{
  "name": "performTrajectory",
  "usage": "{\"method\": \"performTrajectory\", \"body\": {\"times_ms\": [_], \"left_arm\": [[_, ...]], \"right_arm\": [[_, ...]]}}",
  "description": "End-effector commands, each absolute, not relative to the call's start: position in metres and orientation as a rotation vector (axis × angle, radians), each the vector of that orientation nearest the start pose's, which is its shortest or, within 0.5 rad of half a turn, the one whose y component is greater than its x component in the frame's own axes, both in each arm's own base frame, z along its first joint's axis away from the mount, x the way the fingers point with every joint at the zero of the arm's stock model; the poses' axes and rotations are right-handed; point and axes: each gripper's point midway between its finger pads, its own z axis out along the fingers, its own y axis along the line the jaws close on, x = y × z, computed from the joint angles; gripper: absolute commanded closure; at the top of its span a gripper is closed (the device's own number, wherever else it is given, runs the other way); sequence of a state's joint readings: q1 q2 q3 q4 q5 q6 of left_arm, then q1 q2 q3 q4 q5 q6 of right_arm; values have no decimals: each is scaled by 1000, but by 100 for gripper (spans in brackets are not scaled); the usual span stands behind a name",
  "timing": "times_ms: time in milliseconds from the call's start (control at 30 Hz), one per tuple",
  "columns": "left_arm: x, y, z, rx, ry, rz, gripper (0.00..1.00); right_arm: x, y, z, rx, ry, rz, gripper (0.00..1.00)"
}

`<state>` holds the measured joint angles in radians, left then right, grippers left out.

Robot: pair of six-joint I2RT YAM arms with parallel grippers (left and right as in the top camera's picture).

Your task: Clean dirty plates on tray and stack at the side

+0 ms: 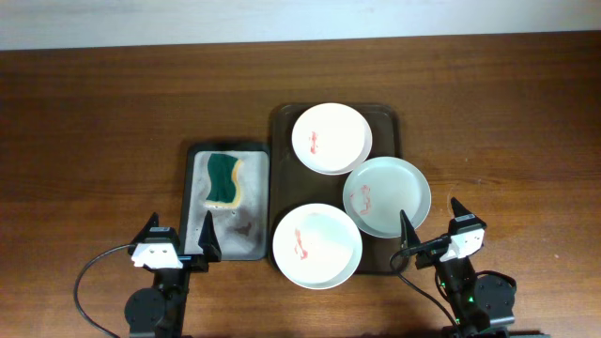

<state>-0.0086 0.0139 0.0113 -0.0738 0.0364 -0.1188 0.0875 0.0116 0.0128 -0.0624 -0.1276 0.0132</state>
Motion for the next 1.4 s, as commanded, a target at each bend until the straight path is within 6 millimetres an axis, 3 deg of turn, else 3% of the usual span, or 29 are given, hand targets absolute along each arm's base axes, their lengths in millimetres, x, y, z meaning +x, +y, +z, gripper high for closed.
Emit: {"method": "performTrajectory", "body": {"times_ms": [0,1000,1067,1133,1167,1233,1267,1300,1367], "left_arm": [[246,-7,156,-57,1653,-115,1],[246,-10,156,-44,1652,-130,1],[244,-28,160,35,1642,-213,1],[240,-48,181,136,1554,-305,0],[239,-52,189,162,1519,-322,1],[231,-51,234,159,1411,-319,1],[230,-47,245,135,1421,-301,1],[229,-40,261,89,1519,-281,0],[234,-40,271,68,1690,-295,1]], "right_arm": [[242,41,160,-154,1628,168,1],[242,41,160,-155,1626,168,1],[240,53,165,-192,1605,241,1],[227,85,167,-307,1590,440,1],[224,91,171,-312,1581,501,1],[216,91,221,-299,1504,522,1],[212,90,243,-300,1482,516,1],[208,90,275,-297,1518,518,1],[212,90,295,-274,1657,540,1]]}}
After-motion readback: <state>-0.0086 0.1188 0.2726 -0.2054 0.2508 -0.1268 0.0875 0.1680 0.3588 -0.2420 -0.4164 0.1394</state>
